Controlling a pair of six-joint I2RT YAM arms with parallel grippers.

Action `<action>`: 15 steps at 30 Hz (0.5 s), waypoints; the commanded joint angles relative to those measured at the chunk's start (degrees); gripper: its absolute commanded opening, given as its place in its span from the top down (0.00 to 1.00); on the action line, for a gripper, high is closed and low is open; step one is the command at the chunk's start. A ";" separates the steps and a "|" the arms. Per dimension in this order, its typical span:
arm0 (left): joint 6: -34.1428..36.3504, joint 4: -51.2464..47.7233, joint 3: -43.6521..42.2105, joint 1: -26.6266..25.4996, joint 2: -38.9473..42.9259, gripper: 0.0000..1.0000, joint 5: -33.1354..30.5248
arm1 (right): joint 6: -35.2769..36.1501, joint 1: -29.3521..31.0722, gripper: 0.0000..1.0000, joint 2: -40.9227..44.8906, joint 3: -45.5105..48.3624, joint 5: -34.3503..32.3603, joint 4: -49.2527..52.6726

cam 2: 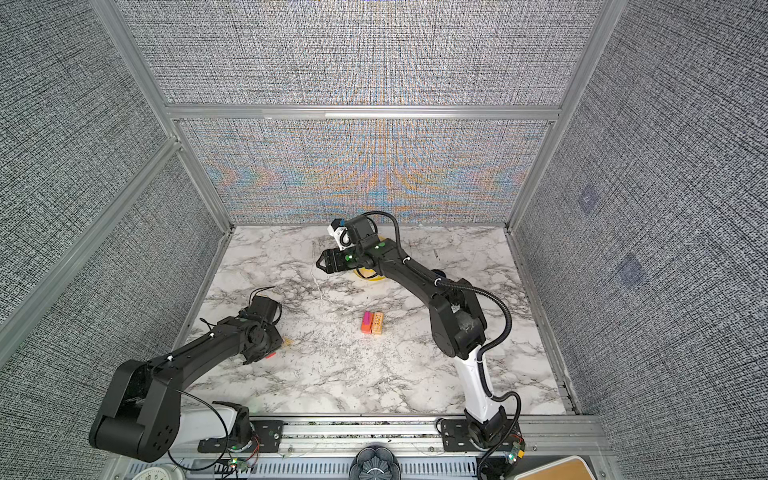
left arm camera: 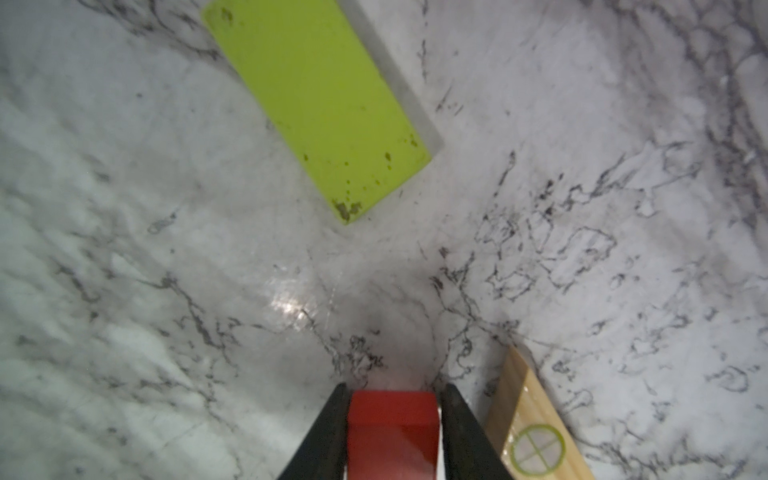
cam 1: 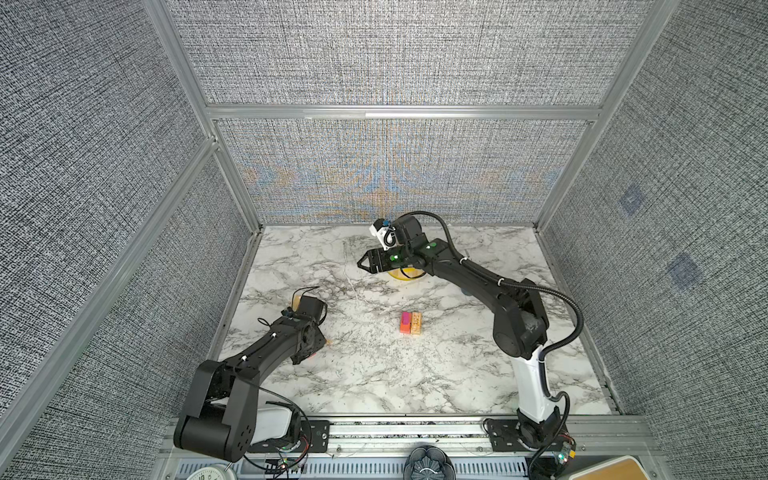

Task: Build the wood block tower
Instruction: 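Lower the left gripper over the red cube and close on it, then lift the red cube with the left gripper toward the block group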

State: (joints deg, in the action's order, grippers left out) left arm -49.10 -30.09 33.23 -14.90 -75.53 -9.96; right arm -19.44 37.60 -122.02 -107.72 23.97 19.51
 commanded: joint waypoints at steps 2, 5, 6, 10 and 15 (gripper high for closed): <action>0.83 -0.63 -0.07 0.03 -0.94 0.67 4.25 | -0.20 0.03 0.24 0.55 0.45 0.12 -0.54; 0.85 0.70 -0.88 0.04 -0.90 0.74 5.35 | -0.16 0.09 0.24 1.00 0.89 -0.05 -0.49; 0.85 0.83 -1.05 0.04 -0.64 0.76 5.54 | -0.19 0.07 0.24 1.25 1.02 -0.15 -0.47; 1.18 0.09 -0.53 0.04 1.60 0.79 6.70 | -0.16 0.01 0.24 2.24 1.63 -0.28 -0.19; 2.16 -2.46 2.57 -0.02 8.31 0.80 9.43 | -1.21 -0.31 0.24 3.77 2.94 0.23 -0.91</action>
State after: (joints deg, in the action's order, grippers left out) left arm -48.12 -31.33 34.20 -14.90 -69.58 -3.49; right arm -19.66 37.39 -119.11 -105.32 23.81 19.38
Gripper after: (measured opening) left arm 0.314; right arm 0.755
